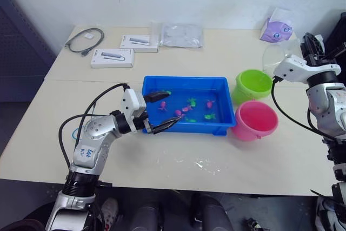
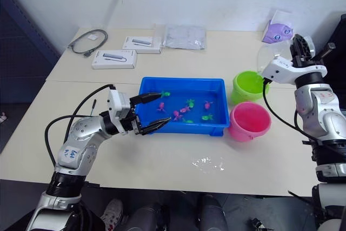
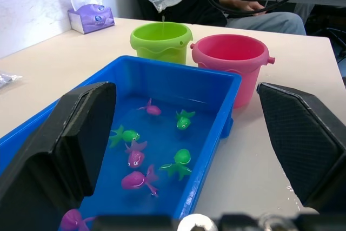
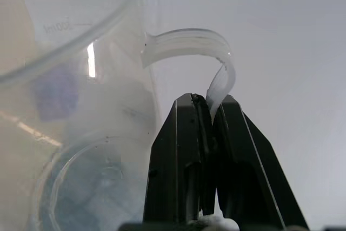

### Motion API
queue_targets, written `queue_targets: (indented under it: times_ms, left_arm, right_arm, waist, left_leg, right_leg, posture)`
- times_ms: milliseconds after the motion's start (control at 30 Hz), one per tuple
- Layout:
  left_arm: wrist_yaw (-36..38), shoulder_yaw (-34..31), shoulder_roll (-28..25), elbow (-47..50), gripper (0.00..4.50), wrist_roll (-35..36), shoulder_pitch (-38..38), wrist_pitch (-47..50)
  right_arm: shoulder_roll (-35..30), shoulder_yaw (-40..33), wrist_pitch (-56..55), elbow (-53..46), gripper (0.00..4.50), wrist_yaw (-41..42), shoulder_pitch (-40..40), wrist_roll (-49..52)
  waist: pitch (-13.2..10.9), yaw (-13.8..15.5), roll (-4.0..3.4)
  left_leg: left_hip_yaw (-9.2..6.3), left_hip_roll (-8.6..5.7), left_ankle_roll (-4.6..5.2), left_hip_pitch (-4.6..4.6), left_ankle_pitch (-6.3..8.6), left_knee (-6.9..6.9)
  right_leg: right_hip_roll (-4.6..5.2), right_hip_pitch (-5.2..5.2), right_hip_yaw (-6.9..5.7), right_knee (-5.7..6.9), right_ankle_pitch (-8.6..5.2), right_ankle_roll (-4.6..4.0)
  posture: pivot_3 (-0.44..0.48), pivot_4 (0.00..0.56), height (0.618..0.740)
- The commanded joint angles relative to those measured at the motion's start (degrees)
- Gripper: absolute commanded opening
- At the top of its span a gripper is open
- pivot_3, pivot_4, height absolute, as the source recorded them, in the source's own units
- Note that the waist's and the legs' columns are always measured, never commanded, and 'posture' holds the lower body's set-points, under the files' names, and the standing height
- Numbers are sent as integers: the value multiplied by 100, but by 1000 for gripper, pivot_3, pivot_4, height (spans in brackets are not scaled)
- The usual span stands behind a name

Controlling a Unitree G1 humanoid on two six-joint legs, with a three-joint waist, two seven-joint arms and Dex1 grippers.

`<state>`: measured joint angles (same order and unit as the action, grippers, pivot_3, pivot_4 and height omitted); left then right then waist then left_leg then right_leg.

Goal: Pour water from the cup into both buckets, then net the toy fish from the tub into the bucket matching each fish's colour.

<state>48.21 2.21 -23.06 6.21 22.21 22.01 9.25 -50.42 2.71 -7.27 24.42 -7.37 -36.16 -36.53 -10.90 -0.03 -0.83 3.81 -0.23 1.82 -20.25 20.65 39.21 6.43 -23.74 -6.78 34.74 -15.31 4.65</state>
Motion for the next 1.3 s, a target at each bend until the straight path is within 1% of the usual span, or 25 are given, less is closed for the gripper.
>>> queue_targets:
  times_ms: [33, 67, 167, 267, 367, 433, 533, 600, 700, 800, 933, 1100, 1233, 1300]
  left_arm:
    - [12, -34, -3, 187, 4500, 13, 15, -112]
    - [20, -30, -6, 184, 4500, 13, 22, -108]
    - [180, -25, -119, 136, 4500, 25, 15, -87]
    - [371, -110, -248, 147, 4500, 147, -19, -37]
    - [566, -161, -376, 215, 4500, 321, -27, 61]
    - [641, -208, -432, 298, 4500, 448, 19, 177]
    - [702, -221, -469, 457, 4500, 669, 101, 430]
    - [773, -169, -506, 527, 4500, 698, 122, 513]
    - [827, -113, -509, 573, 4500, 695, 112, 562]
    - [842, -81, -474, 556, 4500, 644, 118, 563]
    - [779, -50, -400, 569, 4500, 616, 135, 584]
    - [704, 13, -343, 656, 4500, 553, 42, 587]
    - [679, -7, -443, 735, 4500, 518, -59, 620]
    - [666, -43, -492, 738, 4500, 506, -97, 602]
  right_arm:
    - [123, -576, 125, -365, 66, 360, 2, 797]
    - [181, -703, 168, -395, 66, 466, 30, 1019]
    - [572, -1603, 583, -509, 66, 753, 121, 2234]
    - [1036, -2541, 1590, -782, 66, 1320, 239, 3637]
    - [1417, -3351, 2410, -1224, 66, 1575, 479, 4767]
    - [1758, -3917, 2986, -1566, 66, 1458, 710, 5458]
    - [2178, -4389, 3350, -1886, 66, 1136, 1148, 5891]
    - [2445, -4530, 3438, -1984, 66, 982, 1397, 6078]
    - [2686, -4247, 3195, -2045, 66, 1083, 1805, 5952]
    - [2868, -4073, 2806, -1821, 66, 962, 1942, 5756]
    - [2906, -3979, 2524, -1517, 66, 839, 1867, 5676]
    - [2902, -3690, 2290, -1152, 66, 827, 1808, 5533]
    - [2898, -3677, 2477, -1353, 66, 842, 1995, 5706]
    - [2873, -3727, 2601, -1573, 776, 861, 2196, 5768]
  waist:
    - [0, -2, 0]
    - [0, -3, 0]
    - [0, 0, 0]
    - [0, 19, 0]
    - [0, 29, 0]
    - [0, 20, -1]
    - [1, 21, -2]
    - [1, 13, -2]
    - [2, -4, -3]
    - [3, -43, -5]
    - [3, -24, -5]
    - [3, -18, -5]
    - [3, -9, -5]
    - [3, 1, -5]
  left_leg:
    - [0, 0, 0, 0, 0, 0]
    - [0, 0, 0, 0, 0, 0]
    - [-4, 1, 0, 0, 0, 0]
    - [-9, 1, 1, 0, 0, 0]
    - [-13, 1, 4, -1, 0, 1]
    - [-13, 1, 4, -1, 1, 0]
    - [-15, 2, 4, 0, 1, 0]
    - [-13, 1, 5, 0, 0, 0]
    - [-9, -2, 5, 4, 0, 0]
    - [2, -2, 5, 10, 0, 0]
    - [7, -2, 5, 16, -1, 0]
    - [5, -3, 5, 16, -1, 0]
    - [5, -3, 5, 15, -1, 0]
    - [3, -3, 6, 15, -1, 0]
  right_leg:
    - [0, 0, -1, 0, 0, 0]
    - [0, 0, -1, 0, 0, 0]
    - [0, 1, -4, 1, 0, 0]
    - [-1, 5, -10, 0, 0, 0]
    - [2, 8, -13, -4, 0, 0]
    - [3, 8, -12, -3, 0, 0]
    - [4, 7, -10, 3, 0, -1]
    - [5, 7, -9, 3, 1, -1]
    - [4, 7, -3, 8, 1, 0]
    - [1, 4, 12, 17, 1, 0]
    - [-1, 3, 24, 25, 1, -1]
    - [0, 3, 25, 23, 1, -1]
    - [0, 3, 25, 23, 1, -1]
    - [1, 3, 25, 22, 1, -1]
  posture:
    - [0, 150, 740]
    - [0, 150, 740]
    - [0, 150, 740]
    - [0, 150, 740]
    - [0, 150, 740]
    - [0, 150, 740]
    - [0, 150, 740]
    - [0, 150, 740]
    - [0, 150, 740]
    - [0, 150, 740]
    - [0, 150, 740]
    - [0, 150, 740]
    - [0, 150, 740]
    - [0, 150, 740]
